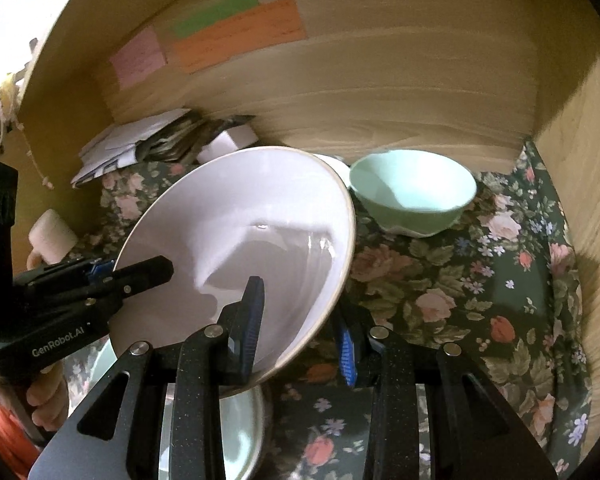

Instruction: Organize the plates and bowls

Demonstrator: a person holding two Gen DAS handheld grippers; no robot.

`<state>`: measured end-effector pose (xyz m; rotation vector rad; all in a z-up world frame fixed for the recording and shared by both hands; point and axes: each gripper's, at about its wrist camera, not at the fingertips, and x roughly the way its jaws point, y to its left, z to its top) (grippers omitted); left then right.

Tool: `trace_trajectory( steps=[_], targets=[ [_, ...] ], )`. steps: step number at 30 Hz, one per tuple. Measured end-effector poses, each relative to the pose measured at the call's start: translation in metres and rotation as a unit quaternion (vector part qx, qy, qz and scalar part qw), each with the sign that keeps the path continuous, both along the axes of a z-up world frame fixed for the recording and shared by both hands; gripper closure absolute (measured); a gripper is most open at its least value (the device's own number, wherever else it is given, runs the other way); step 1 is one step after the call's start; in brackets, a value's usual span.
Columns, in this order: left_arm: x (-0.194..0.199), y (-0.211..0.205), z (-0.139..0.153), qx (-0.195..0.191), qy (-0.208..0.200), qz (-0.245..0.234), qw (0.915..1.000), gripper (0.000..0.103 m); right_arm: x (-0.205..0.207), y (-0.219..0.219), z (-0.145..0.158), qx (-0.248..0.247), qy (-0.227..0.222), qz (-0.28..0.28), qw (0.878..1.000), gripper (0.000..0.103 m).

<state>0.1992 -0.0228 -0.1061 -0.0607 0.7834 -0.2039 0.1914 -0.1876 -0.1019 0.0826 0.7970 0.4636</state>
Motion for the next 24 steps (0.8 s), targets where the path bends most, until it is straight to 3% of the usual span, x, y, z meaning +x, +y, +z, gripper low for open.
trace_trajectory(
  steps=[24],
  targets=[
    [-0.084, 0.082, 0.01, -0.006, -0.031, 0.096, 0.9949, 0.078, -0.039, 0.088, 0.01, 0.001, -0.019, 0.097, 0.995, 0.073]
  ],
)
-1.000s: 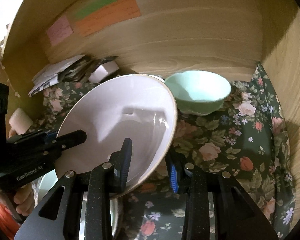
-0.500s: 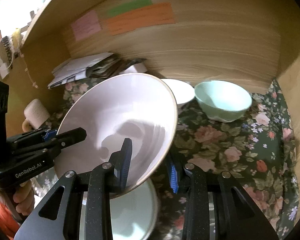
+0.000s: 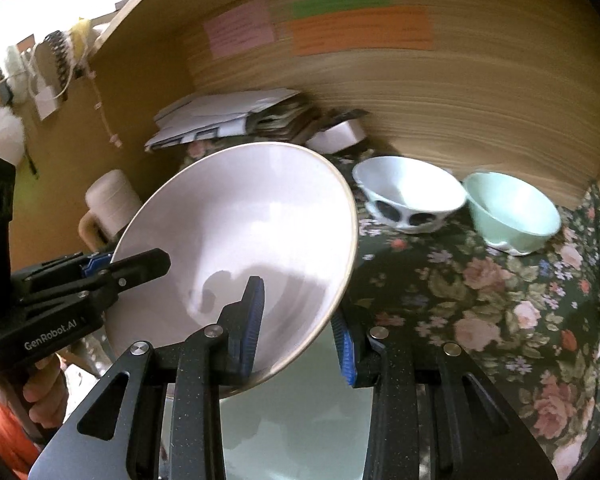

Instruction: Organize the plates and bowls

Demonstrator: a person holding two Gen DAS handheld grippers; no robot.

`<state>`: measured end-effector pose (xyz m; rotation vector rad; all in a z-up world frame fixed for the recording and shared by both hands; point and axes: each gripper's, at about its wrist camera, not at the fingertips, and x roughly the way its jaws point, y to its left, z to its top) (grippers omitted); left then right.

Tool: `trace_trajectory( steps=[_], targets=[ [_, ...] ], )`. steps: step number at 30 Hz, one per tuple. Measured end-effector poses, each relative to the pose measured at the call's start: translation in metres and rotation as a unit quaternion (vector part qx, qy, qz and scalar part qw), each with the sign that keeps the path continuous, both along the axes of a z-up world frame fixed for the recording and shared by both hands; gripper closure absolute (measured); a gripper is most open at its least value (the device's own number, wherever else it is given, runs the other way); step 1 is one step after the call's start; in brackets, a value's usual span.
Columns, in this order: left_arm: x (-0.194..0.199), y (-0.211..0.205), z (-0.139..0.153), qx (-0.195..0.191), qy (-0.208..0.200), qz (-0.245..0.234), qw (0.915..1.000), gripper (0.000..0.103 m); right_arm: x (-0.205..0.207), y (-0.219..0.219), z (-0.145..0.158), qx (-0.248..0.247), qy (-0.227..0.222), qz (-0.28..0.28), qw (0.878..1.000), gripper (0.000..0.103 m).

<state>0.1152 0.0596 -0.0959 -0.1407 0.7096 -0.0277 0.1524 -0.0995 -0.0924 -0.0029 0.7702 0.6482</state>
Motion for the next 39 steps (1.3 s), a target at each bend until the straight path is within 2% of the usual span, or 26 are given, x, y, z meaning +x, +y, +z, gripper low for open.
trace_trajectory(
  steps=[23, 39],
  targets=[
    [-0.054, 0.082, -0.031, -0.018, 0.009, 0.074, 0.9971, 0.078, -0.023, 0.089, -0.018, -0.041, 0.017, 0.079, 0.996, 0.073],
    [-0.056, 0.122, -0.065, -0.041, 0.038, 0.092, 0.9942, 0.078, -0.019, 0.133, -0.043, -0.09, 0.045, 0.101, 0.99, 0.073]
  ],
)
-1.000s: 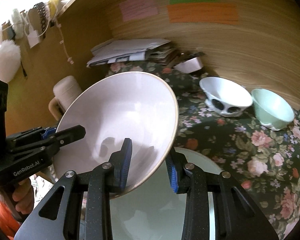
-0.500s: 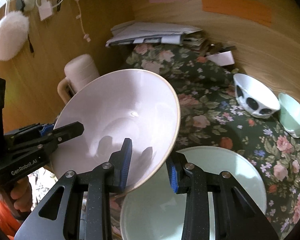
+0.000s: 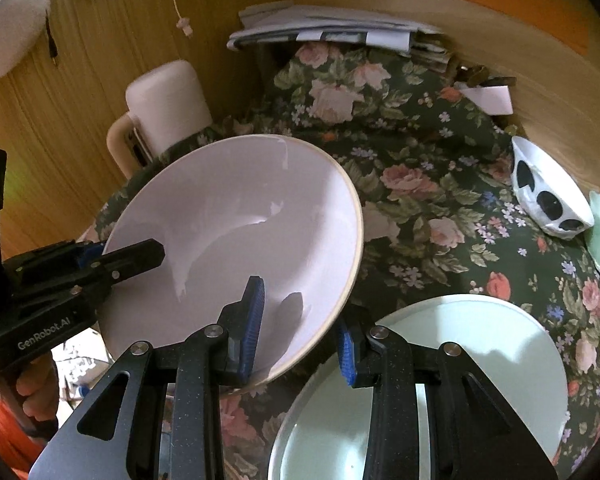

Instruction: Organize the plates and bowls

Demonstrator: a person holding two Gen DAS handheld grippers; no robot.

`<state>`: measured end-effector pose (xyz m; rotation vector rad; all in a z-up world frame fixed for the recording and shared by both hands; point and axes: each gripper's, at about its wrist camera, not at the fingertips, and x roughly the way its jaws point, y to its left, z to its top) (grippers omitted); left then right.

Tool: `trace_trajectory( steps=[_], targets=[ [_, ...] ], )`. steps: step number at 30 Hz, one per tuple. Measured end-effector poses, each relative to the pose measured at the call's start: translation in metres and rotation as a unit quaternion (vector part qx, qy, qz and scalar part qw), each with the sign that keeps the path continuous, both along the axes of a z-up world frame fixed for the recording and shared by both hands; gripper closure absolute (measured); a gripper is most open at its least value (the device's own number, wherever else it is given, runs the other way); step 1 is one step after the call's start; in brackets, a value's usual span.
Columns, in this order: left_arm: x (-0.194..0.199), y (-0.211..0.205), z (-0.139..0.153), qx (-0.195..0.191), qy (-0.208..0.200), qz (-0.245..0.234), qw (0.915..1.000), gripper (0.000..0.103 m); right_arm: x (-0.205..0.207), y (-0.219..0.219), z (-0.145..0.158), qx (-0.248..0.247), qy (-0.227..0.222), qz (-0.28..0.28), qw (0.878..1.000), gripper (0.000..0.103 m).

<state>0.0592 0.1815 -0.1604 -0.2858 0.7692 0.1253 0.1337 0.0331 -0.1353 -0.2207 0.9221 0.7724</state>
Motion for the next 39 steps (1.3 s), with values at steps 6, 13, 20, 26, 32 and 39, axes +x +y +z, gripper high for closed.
trace_trajectory(
  steps=[6, 13, 20, 26, 32, 39],
  targets=[
    [0.005, 0.004, -0.011, -0.002, 0.009, -0.001, 1.0, 0.078, 0.005, 0.005, -0.011, -0.017, 0.015, -0.003, 1.0, 0.073],
    [0.005, 0.003, -0.01, -0.006, 0.001, -0.005, 1.0, 0.077, 0.008, 0.006, -0.015, -0.016, 0.028, -0.001, 0.999, 0.071],
    [0.005, -0.002, -0.009, 0.011, 0.007, -0.008, 0.9999, 0.073, 0.007, 0.001, -0.011, -0.007, 0.021, -0.005, 1.0, 0.07],
    [0.002, -0.006, 0.008, 0.042, -0.024, 0.002, 0.9988, 0.054, 0.008, -0.019, 0.003, 0.013, 0.003, -0.017, 1.0, 0.068],
    [0.008, -0.017, 0.031, 0.051, -0.049, -0.006, 0.9975, 0.048, 0.013, -0.04, 0.022, 0.035, -0.016, -0.034, 0.999, 0.066],
    [0.025, -0.044, 0.052, 0.066, -0.072, -0.032, 0.9948, 0.046, 0.024, -0.074, 0.041, 0.047, -0.043, -0.068, 0.996, 0.058]
  ],
)
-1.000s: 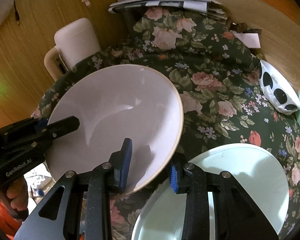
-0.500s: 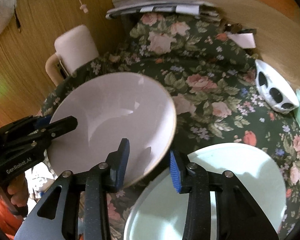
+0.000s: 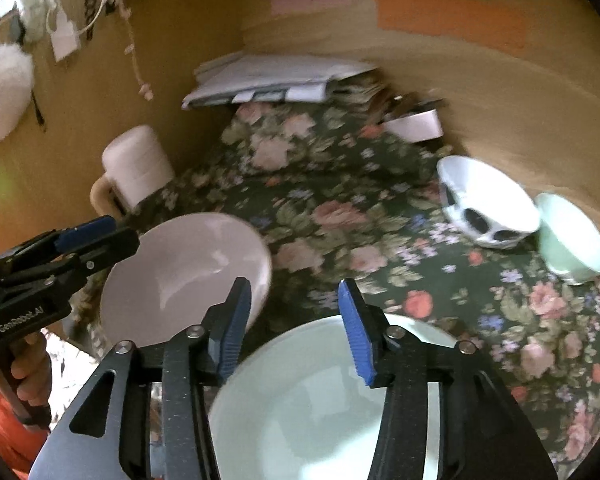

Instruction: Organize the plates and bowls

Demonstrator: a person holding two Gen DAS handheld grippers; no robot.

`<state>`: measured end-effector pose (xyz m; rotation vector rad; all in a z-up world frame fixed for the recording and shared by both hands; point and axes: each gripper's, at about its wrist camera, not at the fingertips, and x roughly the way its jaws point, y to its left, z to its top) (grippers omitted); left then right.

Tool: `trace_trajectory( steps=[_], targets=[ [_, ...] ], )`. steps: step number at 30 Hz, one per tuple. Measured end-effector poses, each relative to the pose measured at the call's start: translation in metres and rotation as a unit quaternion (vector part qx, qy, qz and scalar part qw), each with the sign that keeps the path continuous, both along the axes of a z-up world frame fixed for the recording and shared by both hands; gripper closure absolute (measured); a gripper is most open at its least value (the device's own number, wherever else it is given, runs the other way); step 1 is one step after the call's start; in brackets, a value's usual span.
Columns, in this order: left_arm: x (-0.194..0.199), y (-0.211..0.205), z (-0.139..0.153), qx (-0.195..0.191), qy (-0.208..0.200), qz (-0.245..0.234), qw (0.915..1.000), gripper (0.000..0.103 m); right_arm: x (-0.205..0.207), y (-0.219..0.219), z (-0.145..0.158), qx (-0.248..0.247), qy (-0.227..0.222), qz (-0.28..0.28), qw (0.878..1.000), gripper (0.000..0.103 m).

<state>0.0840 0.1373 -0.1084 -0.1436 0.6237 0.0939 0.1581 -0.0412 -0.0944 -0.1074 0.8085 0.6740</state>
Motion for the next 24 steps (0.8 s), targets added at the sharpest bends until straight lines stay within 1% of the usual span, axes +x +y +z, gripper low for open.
trace_trajectory(
  steps=[7, 16, 19, 24],
  targets=[
    [0.028, -0.031, 0.017, 0.011, -0.015, -0.027, 0.9995, 0.042, 0.016, -0.043, 0.01, 0.007, -0.015, -0.044, 0.999, 0.058],
    [0.071, -0.065, 0.034, 0.036, -0.033, -0.045, 0.9978, 0.029, 0.06, -0.091, 0.015, 0.018, -0.016, -0.109, 0.994, 0.058],
    [0.086, -0.07, 0.035, 0.036, -0.031, -0.044, 0.9979, 0.026, 0.078, -0.103, 0.011, 0.021, -0.01, -0.128, 0.992, 0.058],
    [0.116, -0.075, 0.031, 0.027, -0.009, -0.043, 0.9986, 0.025, 0.109, -0.115, 0.0, 0.019, 0.006, -0.158, 0.987, 0.058]
  ],
)
